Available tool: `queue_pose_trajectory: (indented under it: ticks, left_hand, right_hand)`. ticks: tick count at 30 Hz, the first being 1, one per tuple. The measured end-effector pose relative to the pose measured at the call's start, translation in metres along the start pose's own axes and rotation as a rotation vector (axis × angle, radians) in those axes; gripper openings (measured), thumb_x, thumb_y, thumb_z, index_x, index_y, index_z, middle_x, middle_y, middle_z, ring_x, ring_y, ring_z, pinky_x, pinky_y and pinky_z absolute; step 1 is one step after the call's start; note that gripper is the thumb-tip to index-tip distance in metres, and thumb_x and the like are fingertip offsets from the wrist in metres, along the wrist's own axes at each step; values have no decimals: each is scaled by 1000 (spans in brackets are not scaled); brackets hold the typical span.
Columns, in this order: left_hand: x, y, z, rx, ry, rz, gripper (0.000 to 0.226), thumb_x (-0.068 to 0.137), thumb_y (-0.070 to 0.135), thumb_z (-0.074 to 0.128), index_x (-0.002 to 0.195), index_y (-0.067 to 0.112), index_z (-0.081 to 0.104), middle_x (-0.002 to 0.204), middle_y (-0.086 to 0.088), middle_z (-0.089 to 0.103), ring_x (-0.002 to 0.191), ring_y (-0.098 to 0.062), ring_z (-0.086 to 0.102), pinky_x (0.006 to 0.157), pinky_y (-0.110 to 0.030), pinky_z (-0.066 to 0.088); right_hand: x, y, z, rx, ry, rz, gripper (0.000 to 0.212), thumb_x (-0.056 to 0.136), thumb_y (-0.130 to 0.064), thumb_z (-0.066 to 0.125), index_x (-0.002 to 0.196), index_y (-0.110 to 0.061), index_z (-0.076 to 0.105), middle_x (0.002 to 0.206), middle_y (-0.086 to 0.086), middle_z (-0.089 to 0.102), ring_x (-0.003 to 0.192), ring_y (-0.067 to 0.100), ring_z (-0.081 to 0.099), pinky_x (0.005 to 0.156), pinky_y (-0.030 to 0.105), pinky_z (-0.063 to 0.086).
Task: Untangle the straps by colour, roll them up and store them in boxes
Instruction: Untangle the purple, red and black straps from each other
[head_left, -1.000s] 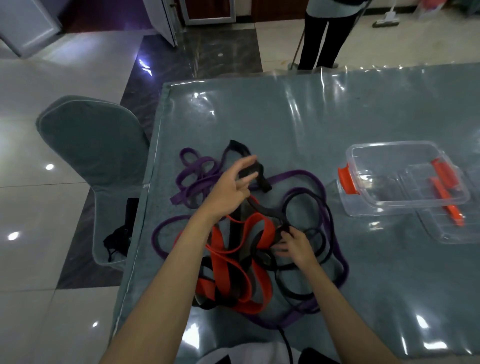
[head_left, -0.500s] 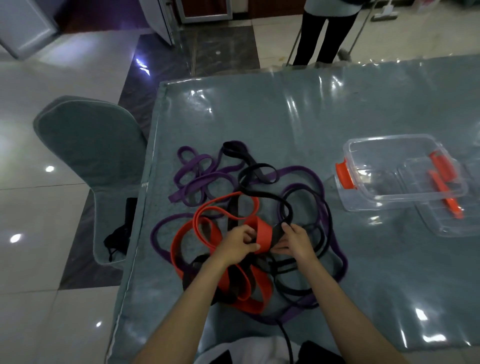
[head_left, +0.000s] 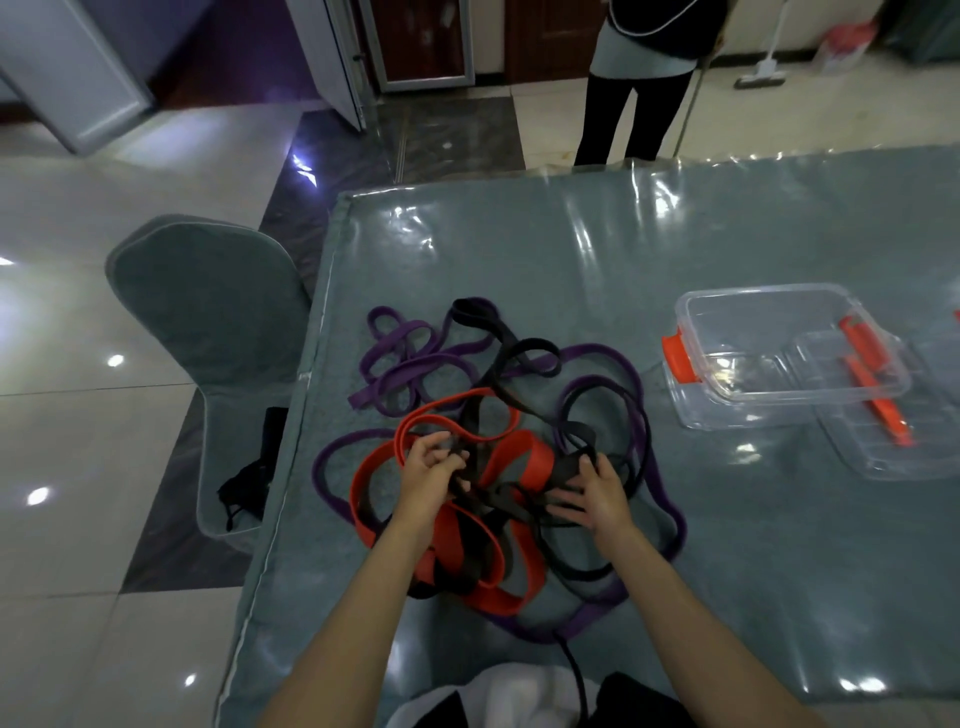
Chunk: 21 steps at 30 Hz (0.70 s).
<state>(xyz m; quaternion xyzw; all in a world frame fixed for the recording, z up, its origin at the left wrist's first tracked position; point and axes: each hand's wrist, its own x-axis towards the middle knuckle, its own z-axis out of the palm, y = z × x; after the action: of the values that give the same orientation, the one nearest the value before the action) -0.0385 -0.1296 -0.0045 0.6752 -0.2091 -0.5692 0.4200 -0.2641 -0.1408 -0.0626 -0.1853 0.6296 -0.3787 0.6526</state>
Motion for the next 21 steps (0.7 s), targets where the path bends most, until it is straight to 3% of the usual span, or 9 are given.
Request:
queue_pose_trajectory:
  ticks: [4, 7, 10, 12, 14, 16, 17, 19, 21]
  left_hand:
    - [-12, 5, -4, 29, -45, -71, 43, 96, -1, 73, 136, 10, 61, 106, -16, 63, 53, -19, 65, 73, -34, 62]
    - [-26, 13, -4, 75, -97, -101, 35, 98, -4, 69, 133, 0, 65, 105, -20, 75, 76, -23, 74, 78, -29, 62]
    - [-43, 24, -2, 158, -129, -109, 33, 98, 4, 71, 131, 9, 67, 116, -11, 80, 109, -27, 76, 106, -45, 52]
    - [-51, 30, 1, 149, -129, -93, 32, 98, 8, 73, 129, 12, 66, 114, -5, 81, 117, -24, 74, 112, -51, 47]
    - [-57, 35, 7, 94, -151, -59, 33, 98, 7, 74, 130, 8, 65, 113, -7, 82, 118, -25, 74, 111, -54, 51]
    - [-60, 40, 13, 33, -190, -4, 36, 97, 5, 74, 132, 3, 63, 110, -10, 82, 115, -26, 75, 108, -55, 54]
    - [-61, 42, 17, 8, -215, 25, 39, 97, 4, 74, 134, 2, 61, 110, -11, 82, 113, -26, 76, 106, -54, 56]
    - [-64, 46, 25, -25, -272, 78, 43, 97, 4, 74, 136, -1, 58, 110, -13, 81, 110, -23, 77, 99, -48, 61]
    - [-70, 51, 33, -15, -317, 132, 42, 97, 5, 75, 134, -2, 57, 109, -13, 81, 108, -21, 78, 93, -42, 64]
  right_hand:
    - [-5, -4, -7, -179, -51, -2, 44, 114, -31, 47, 155, -18, 41, 132, 24, 60, 116, 46, 70, 96, 58, 59]
    - [-6, -4, -11, -573, -73, -113, 49, 108, -25, 60, 152, -6, 48, 142, 18, 63, 129, 37, 63, 113, 52, 49]
    - [-9, -7, -12, -937, -34, -198, 36, 104, -32, 66, 122, -2, 66, 115, 13, 71, 112, 28, 66, 93, 33, 50]
    - [-10, -7, -14, -1066, -40, -208, 34, 104, -38, 65, 98, -4, 65, 92, 9, 68, 101, 31, 69, 82, 35, 51]
    - [-11, -8, -18, -1145, -84, -242, 34, 103, -40, 65, 108, -7, 62, 99, 8, 68, 108, 31, 67, 85, 35, 51]
    - [-15, -8, -24, -1188, -186, -249, 57, 101, -37, 66, 147, -8, 48, 120, 10, 70, 123, 31, 63, 91, 33, 46]
    - [-19, -6, -27, -1196, -259, -237, 80, 99, -34, 67, 164, -10, 27, 130, 11, 69, 128, 31, 61, 97, 32, 46]
    - [-27, -1, -35, -1264, -358, -242, 112, 94, -26, 71, 168, -18, -12, 138, 14, 66, 129, 31, 61, 108, 35, 47]
    - [-30, 6, -43, -1349, -367, -341, 120, 87, -23, 74, 167, -25, -16, 139, 15, 64, 129, 36, 59, 112, 41, 46]
